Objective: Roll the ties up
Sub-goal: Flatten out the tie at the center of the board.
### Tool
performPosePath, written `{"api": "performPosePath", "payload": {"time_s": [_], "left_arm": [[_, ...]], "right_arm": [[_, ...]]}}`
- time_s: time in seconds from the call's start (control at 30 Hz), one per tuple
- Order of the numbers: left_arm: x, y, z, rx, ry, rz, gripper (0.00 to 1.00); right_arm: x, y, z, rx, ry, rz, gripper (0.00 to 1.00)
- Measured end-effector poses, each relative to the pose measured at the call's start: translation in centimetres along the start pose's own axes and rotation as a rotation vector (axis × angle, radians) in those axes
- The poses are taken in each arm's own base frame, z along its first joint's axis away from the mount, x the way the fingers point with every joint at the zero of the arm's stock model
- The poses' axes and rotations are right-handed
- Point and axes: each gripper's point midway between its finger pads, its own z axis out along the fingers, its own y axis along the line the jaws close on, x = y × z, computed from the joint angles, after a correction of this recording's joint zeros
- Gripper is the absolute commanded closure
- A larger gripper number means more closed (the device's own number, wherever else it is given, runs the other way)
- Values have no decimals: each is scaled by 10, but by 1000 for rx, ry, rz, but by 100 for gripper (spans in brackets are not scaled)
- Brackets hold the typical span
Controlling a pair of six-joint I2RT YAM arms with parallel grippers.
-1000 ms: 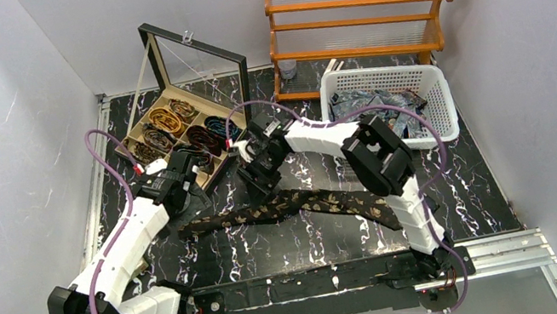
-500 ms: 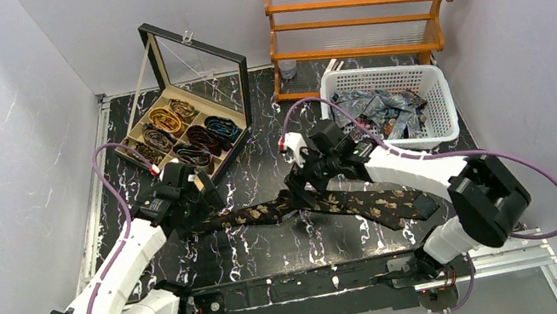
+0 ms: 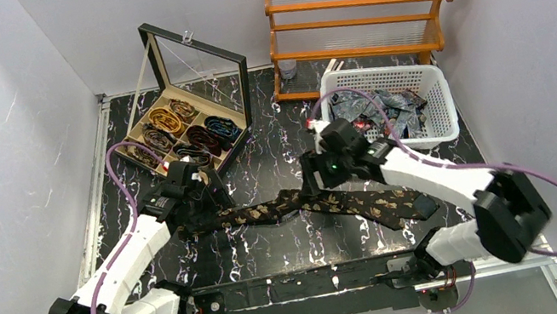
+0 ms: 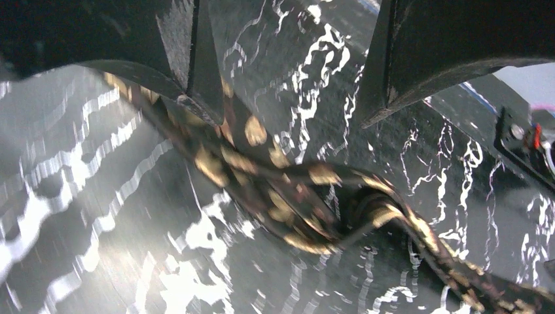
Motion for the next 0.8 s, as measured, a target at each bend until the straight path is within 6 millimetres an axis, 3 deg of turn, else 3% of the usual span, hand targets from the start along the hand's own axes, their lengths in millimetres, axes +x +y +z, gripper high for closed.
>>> {"api": "performPosePath", "payload": {"time_s": [0.13,0.33,0.47,0.67,0.8], "left_arm": [[-1,0,1,2,-3,0,15],[-5,10,2,-58,-35,-15,14],[-7,16,2,-86,-48,-19,14],[-8,24,1,-129,-59,-17,12],[-10,33,1,-174,-77,-22,11]], "right_arm": [[26,-33,-27,147,-42,233,18],[70,-94,-51,383,-78,516,19],[80,-126,-58,485,-112,635,19],[102,-163,-54,595,-70,791,20],[96,-176,-57,633,-123,876,17]]}}
